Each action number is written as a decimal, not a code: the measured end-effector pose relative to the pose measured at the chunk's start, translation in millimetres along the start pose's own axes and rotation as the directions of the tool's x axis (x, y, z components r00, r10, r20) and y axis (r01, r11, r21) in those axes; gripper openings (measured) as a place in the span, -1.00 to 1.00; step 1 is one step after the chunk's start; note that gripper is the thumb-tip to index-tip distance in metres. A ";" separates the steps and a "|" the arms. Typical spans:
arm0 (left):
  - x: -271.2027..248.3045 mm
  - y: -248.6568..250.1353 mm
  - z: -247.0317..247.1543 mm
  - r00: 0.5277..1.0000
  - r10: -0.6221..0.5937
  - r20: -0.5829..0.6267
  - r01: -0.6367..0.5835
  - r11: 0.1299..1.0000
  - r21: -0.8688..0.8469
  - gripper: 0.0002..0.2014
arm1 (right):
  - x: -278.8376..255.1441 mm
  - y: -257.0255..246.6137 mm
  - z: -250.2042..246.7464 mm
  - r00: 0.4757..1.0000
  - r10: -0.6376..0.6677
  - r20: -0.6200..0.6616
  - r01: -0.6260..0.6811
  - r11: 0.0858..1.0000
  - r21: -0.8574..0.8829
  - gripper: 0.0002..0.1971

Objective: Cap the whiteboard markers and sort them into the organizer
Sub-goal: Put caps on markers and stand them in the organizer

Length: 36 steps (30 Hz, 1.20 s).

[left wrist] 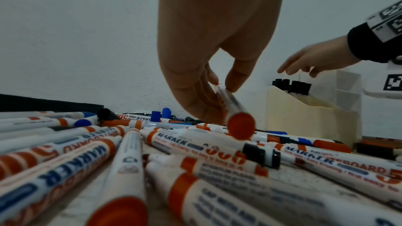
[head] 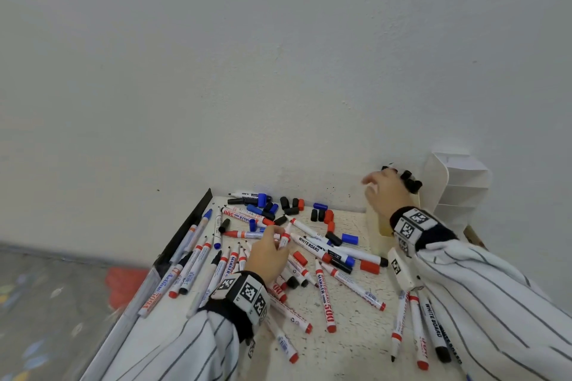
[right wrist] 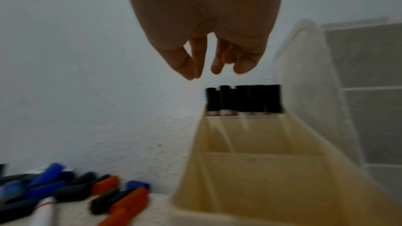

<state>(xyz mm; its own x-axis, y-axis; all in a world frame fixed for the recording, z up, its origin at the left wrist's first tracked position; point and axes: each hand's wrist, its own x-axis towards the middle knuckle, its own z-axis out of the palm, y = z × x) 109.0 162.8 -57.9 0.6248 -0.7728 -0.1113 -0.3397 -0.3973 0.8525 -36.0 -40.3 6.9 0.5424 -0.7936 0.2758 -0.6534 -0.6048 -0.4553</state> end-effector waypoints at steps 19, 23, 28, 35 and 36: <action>-24.2 -19.6 -26.7 0.998 -0.018 -0.054 0.024 0.994 0.108 -0.72 | -59.2 -66.7 88.3 0.725 -0.116 0.679 0.286 0.947 -0.144 -0.79; -28.2 -20.1 -26.1 0.998 -0.011 -0.056 0.018 0.993 0.119 -0.75 | -61.1 -67.5 89.5 0.772 -0.121 0.624 0.238 0.965 -0.108 -0.73; -31.7 -15.5 -23.4 0.999 -0.036 -0.029 0.040 0.987 0.153 -0.74 | -62.8 -68.3 71.4 0.922 -0.164 0.350 0.132 0.985 0.113 -0.92; -36.8 -11.2 -12.6 1.000 -0.008 0.008 0.007 0.990 0.143 -0.70 | -77.5 -64.2 54.6 0.948 -0.177 0.263 0.092 0.947 0.307 -0.74; -37.7 -9.7 -11.0 1.000 0.009 0.013 -0.010 0.991 0.132 -0.70 | -80.8 -62.2 53.6 0.943 -0.188 0.275 0.101 0.948 0.302 -0.75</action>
<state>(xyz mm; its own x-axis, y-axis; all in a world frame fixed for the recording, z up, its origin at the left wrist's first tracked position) 96.5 201.2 -56.4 0.6123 -0.7828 -0.1106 -0.4357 -0.4509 0.7790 -10.9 65.0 -32.4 0.7795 -0.6163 0.1125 -0.4054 -0.6331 -0.6594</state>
